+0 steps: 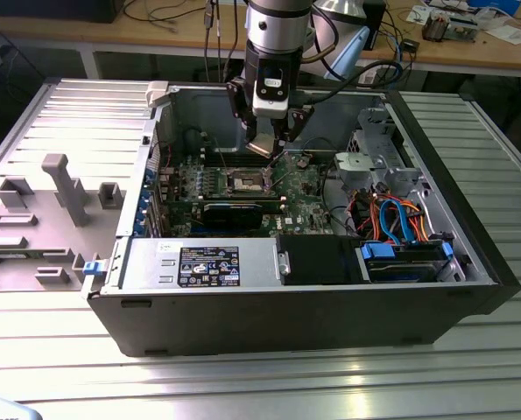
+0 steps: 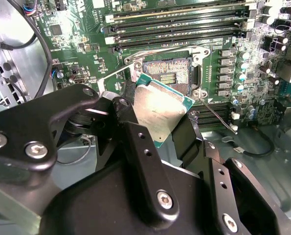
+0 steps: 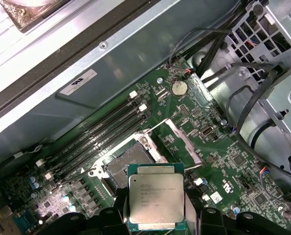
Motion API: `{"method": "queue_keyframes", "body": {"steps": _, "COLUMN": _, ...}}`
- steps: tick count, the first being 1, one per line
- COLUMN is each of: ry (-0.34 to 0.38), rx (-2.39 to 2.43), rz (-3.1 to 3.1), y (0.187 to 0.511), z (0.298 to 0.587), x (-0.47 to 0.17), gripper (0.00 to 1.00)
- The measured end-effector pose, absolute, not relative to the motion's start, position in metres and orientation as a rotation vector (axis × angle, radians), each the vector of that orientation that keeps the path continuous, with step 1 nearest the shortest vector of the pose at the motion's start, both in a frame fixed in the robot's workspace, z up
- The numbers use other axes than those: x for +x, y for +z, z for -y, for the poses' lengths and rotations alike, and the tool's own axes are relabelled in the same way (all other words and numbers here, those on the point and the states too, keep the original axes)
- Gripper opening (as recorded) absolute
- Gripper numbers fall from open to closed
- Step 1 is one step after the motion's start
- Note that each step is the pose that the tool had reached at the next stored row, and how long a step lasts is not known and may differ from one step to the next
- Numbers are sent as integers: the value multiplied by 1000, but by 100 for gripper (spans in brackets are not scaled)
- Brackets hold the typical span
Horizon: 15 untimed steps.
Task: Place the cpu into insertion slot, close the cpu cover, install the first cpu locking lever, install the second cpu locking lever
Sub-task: 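Place the cpu into insertion slot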
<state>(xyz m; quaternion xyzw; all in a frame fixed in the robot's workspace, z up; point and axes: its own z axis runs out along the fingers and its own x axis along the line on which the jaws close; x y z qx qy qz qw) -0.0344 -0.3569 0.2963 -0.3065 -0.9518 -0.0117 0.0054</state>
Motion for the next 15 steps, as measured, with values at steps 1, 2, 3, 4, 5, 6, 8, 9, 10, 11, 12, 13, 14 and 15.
{"method": "queue_keyframes", "body": {"steps": 1, "ry": -37, "rx": -961, "rz": 2979, "y": 296, "z": 357, "x": -34, "gripper": 55}}
{"method": "queue_keyframes", "body": {"steps": 2, "ry": -37, "rx": -962, "rz": 2979, "y": 296, "z": 357, "x": -34, "gripper": 55}}
{"method": "queue_keyframes", "body": {"steps": 3, "ry": -37, "rx": -964, "rz": 2979, "y": 296, "z": 357, "x": -34, "gripper": 55}}
{"method": "queue_keyframes", "body": {"steps": 4, "ry": -37, "rx": -966, "rz": 2978, "y": 296, "z": 357, "x": -34, "gripper": 55}}
{"method": "queue_keyframes", "body": {"steps": 5, "ry": -37, "rx": -968, "rz": 2977, "y": 296, "z": 357, "x": -34, "gripper": 55}}
{"method": "queue_keyframes", "body": {"steps": 6, "ry": -37, "rx": -969, "rz": 2977, "y": 296, "z": 357, "x": -34, "gripper": 55}}
{"method": "queue_keyframes", "body": {"steps": 8, "ry": -37, "rx": -971, "rz": 2976, "y": 296, "z": 357, "x": -34, "gripper": 55}}
{"method": "queue_keyframes", "body": {"steps": 9, "ry": -37, "rx": -973, "rz": 2976, "y": 296, "z": 357, "x": -34, "gripper": 55}}
{"method": "queue_keyframes", "body": {"steps": 10, "ry": -37, "rx": -974, "rz": 2975, "y": 296, "z": 357, "x": -34, "gripper": 55}}
{"method": "queue_keyframes", "body": {"steps": 11, "ry": -37, "rx": -975, "rz": 2975, "y": 296, "z": 357, "x": -34, "gripper": 55}}
{"method": "queue_keyframes", "body": {"steps": 12, "ry": -37, "rx": -977, "rz": 2975, "y": 296, "z": 357, "x": -34, "gripper": 55}}
{"method": "queue_keyframes", "body": {"steps": 13, "ry": -37, "rx": -978, "rz": 2974, "y": 296, "z": 357, "x": -34, "gripper": 55}}
{"method": "queue_keyframes", "body": {"steps": 14, "ry": -37, "rx": -981, "rz": 2973, "y": 296, "z": 357, "x": -34, "gripper": 55}}
{"method": "queue_keyframes", "body": {"steps": 15, "ry": -37, "rx": -982, "rz": 2973, "y": 296, "z": 357, "x": -34, "gripper": 55}}
